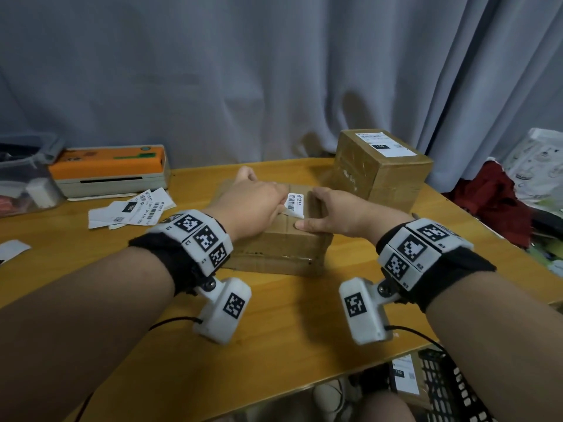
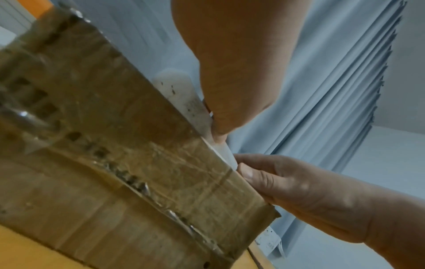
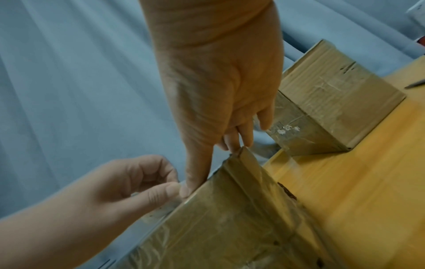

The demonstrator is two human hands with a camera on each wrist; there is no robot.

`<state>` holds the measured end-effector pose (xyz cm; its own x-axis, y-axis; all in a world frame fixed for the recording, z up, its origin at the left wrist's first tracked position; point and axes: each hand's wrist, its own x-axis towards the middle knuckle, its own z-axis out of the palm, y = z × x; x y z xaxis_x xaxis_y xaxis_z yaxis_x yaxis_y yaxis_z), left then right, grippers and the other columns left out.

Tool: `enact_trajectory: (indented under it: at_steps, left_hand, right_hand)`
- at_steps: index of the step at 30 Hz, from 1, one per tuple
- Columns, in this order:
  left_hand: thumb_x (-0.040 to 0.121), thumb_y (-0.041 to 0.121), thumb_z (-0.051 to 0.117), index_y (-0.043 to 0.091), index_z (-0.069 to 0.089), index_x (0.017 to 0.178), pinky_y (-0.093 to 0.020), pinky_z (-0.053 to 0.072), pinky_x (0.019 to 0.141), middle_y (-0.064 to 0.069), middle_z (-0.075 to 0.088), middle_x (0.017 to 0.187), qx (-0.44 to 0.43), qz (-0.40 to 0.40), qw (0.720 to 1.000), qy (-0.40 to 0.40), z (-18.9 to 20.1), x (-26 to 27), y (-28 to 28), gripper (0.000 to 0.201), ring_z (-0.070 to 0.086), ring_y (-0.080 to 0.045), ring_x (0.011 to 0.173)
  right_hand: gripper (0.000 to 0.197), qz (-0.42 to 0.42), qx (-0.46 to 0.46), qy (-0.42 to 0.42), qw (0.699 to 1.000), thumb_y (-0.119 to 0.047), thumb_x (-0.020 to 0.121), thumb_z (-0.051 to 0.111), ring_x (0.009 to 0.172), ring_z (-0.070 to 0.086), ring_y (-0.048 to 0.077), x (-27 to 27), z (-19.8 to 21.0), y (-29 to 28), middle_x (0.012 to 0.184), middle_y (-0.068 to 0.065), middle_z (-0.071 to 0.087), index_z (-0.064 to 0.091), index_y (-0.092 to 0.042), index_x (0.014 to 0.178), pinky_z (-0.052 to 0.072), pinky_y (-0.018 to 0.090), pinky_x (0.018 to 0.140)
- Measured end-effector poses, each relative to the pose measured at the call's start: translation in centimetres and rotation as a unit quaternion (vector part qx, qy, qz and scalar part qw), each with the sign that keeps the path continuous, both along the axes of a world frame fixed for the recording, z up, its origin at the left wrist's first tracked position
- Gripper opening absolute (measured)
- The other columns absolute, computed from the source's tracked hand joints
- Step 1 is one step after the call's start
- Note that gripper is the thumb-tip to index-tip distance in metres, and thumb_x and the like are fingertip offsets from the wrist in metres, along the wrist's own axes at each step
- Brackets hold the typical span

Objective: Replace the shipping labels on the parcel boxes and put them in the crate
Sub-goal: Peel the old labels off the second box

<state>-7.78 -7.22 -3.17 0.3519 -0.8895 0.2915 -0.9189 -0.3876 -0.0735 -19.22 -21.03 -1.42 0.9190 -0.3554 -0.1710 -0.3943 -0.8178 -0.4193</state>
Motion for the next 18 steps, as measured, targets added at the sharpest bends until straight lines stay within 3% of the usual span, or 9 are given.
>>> enact_trajectory:
  at_steps: [5,9,14,18]
  left_hand:
    - [0.097,0.027,0.041,0.023,0.045,0.085,-0.033,0.026,0.099,0.008,0.053,0.084,-0.020,0.031,0.998,0.058,0.4,1.1,-0.3,0.013,0.050,-0.017,0.079]
    - [0.095,0.026,0.045,0.021,0.049,0.085,-0.036,0.033,0.094,0.009,0.052,0.079,-0.063,0.048,0.990,0.115,0.3,1.3,0.1,0.013,0.054,-0.019,0.080]
    - [0.095,0.027,0.043,0.022,0.050,0.088,-0.038,0.038,0.089,0.006,0.058,0.089,-0.102,0.063,0.986,0.120,-0.7,0.7,0.6,0.011,0.056,-0.021,0.085]
    - [0.096,0.025,0.045,0.018,0.052,0.089,-0.037,0.043,0.078,0.002,0.059,0.091,-0.140,0.076,0.971,0.177,-0.6,0.5,1.0,0.012,0.055,-0.023,0.086]
  right_hand:
    - [0.089,-0.008,-0.003,0.009,1.000,-0.053,0.078,0.066,0.129,0.043,0.024,0.1,-0.3,-0.1,0.143,0.005,0.044,0.025,-0.014,0.147,0.037,0.040,0.108]
    - [0.087,-0.013,-0.005,0.012,1.000,-0.057,0.076,0.067,0.126,0.046,0.024,0.4,-0.5,-0.3,0.139,0.003,0.048,0.030,-0.017,0.144,0.036,0.045,0.108]
    - [0.089,-0.022,0.007,0.006,1.000,-0.057,0.074,0.068,0.123,0.048,0.022,0.4,-0.5,-0.4,0.138,0.003,0.049,0.032,-0.016,0.144,0.042,0.039,0.104]
    - [0.090,-0.021,0.006,0.008,1.000,-0.057,0.076,0.067,0.124,0.047,0.022,0.2,-0.5,-0.4,0.140,0.003,0.047,0.029,-0.016,0.146,0.042,0.034,0.101]
